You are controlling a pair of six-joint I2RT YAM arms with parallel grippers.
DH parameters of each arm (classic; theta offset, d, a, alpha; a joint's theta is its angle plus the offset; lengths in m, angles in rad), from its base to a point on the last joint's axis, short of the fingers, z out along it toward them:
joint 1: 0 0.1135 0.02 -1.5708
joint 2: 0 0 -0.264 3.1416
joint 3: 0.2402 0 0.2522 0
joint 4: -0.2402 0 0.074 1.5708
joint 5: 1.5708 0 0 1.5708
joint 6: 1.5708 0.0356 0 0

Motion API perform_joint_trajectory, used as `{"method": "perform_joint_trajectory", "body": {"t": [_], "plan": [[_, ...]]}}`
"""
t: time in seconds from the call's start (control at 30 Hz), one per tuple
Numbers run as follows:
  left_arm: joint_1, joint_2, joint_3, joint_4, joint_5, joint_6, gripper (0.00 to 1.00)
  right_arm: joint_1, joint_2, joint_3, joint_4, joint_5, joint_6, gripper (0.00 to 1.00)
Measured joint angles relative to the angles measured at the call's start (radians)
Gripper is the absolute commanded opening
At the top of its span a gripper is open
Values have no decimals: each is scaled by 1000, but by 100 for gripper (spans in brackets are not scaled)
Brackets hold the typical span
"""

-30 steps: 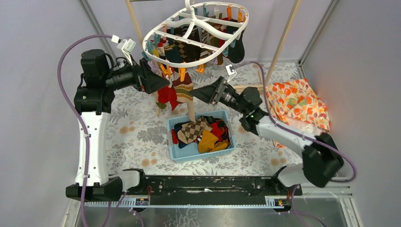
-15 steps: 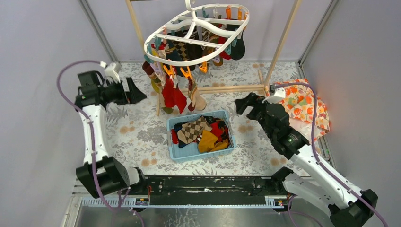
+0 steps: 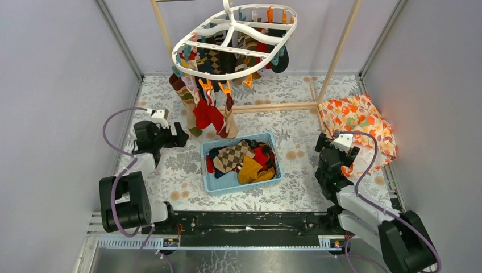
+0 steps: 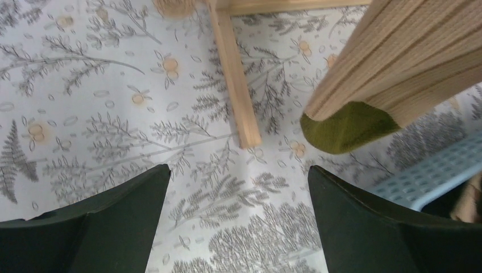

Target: Clip the socks to the hanger

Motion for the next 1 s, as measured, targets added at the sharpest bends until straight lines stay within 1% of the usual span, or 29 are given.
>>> {"method": "perform_joint_trajectory", "body": {"t": [0.17,0.23,0.37,0.43,0.53,0.63,0.7,0.8,0.87,0.93,1.0], "plan": [[-13,95,-103,330,-49,-31,99,-104,230,-11,238,-10,16,100],[-13,135,-127,407,-67,-45,99,-127,327,-12,317,-35,19,100],[-14,159,-135,488,-93,-64,99,-156,464,-13,445,-115,-2,100],[-15,159,-135,516,-107,-69,99,-167,483,-14,481,-158,-19,100],[-22,159,-137,552,-129,-94,99,-185,531,-16,583,-217,-47,100],[-50,159,-185,670,-154,-131,99,-190,608,-27,685,-247,-65,100],[-89,168,-220,732,-177,-136,99,-192,646,-35,728,-285,-83,100],[-167,189,-243,778,-240,-125,99,-196,684,-59,812,-351,-106,100],[-217,211,-275,868,-298,-108,99,-201,717,-74,873,-394,-122,100],[-254,216,-315,916,-356,-101,99,-206,735,-78,885,-431,-130,100],[-267,222,-320,922,-409,-101,99,-221,728,-66,861,-463,-127,100]]}}
